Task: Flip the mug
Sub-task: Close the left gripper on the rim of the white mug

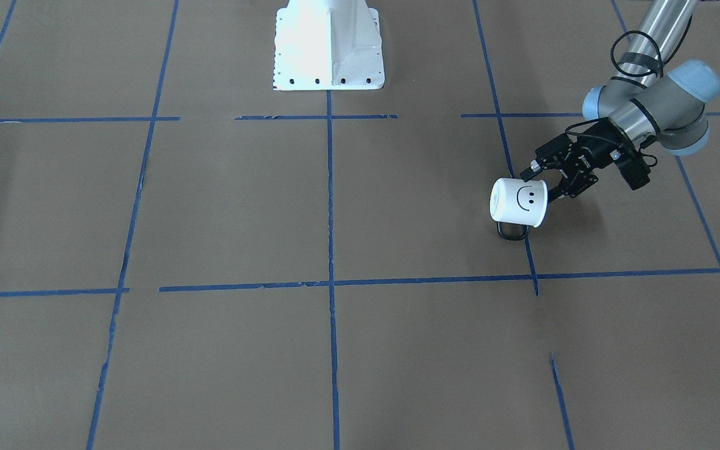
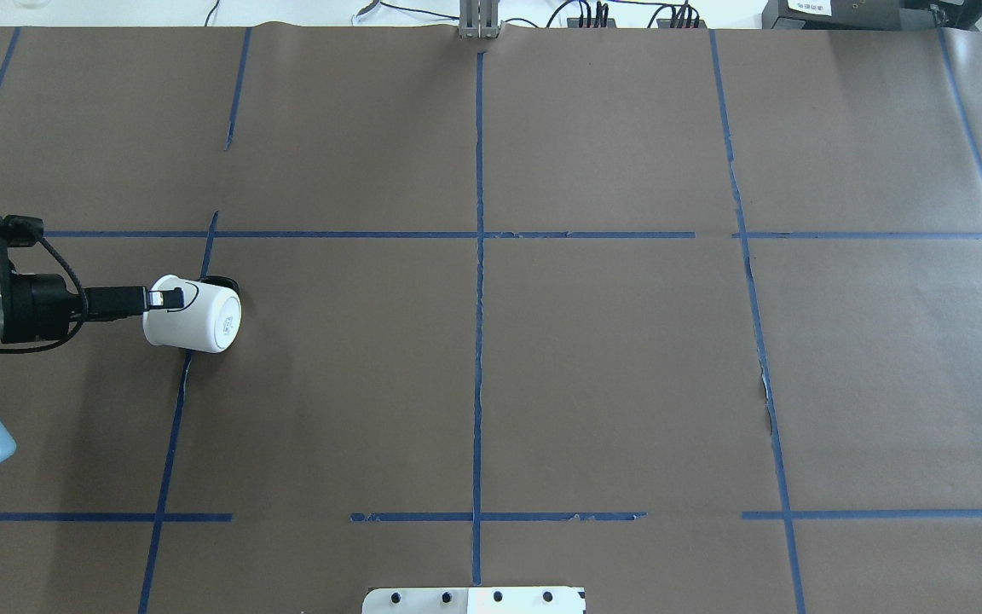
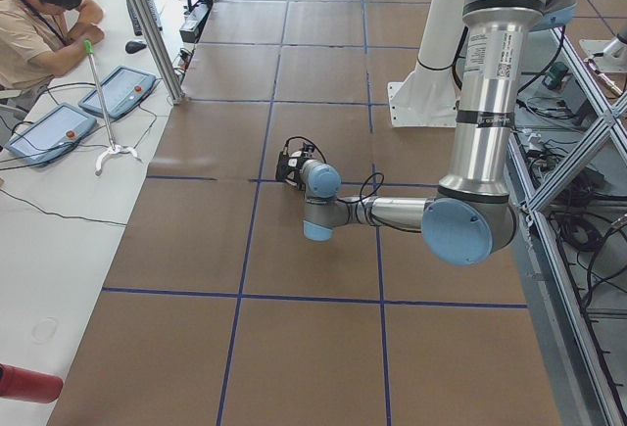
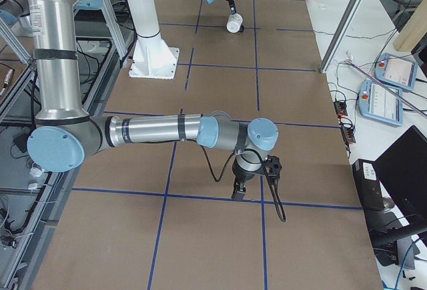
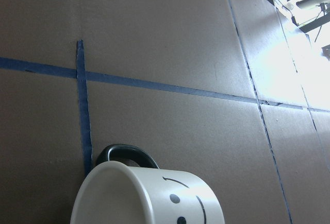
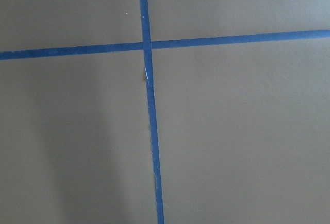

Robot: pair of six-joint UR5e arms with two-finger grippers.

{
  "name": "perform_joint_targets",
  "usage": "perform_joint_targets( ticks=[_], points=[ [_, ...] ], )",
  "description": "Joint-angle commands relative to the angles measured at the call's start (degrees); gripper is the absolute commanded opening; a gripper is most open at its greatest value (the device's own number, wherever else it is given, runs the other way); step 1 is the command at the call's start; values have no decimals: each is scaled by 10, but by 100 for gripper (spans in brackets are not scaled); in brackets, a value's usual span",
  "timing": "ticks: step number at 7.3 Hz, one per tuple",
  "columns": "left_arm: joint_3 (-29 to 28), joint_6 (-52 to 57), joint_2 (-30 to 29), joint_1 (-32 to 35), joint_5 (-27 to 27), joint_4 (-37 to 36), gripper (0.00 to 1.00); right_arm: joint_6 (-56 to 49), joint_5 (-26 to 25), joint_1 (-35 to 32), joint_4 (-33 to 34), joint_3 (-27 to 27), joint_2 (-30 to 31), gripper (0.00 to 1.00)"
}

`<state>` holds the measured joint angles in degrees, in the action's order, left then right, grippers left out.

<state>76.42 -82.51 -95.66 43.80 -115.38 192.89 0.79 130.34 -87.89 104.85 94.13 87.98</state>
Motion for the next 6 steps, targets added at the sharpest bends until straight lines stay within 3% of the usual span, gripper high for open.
perform_joint_targets(
  ticks=[1, 2, 4, 5, 6],
  points=[
    [-9, -47, -22, -32, 54, 37, 98, 0, 0, 0, 0, 0, 0, 100],
    [-10, -50, -22, -39, 57, 53, 92, 0, 0, 0, 0, 0, 0, 100],
    [-10, -90, -29, -39, 53, 52, 59, 0, 0, 0, 0, 0, 0, 100],
    [-10, -96, -30, -39, 46, 51, 5, 0, 0, 0, 0, 0, 0, 100],
    [-10, -102, -29, -38, 16, 51, 0, 0, 0, 0, 0, 0, 0, 100]
  ],
)
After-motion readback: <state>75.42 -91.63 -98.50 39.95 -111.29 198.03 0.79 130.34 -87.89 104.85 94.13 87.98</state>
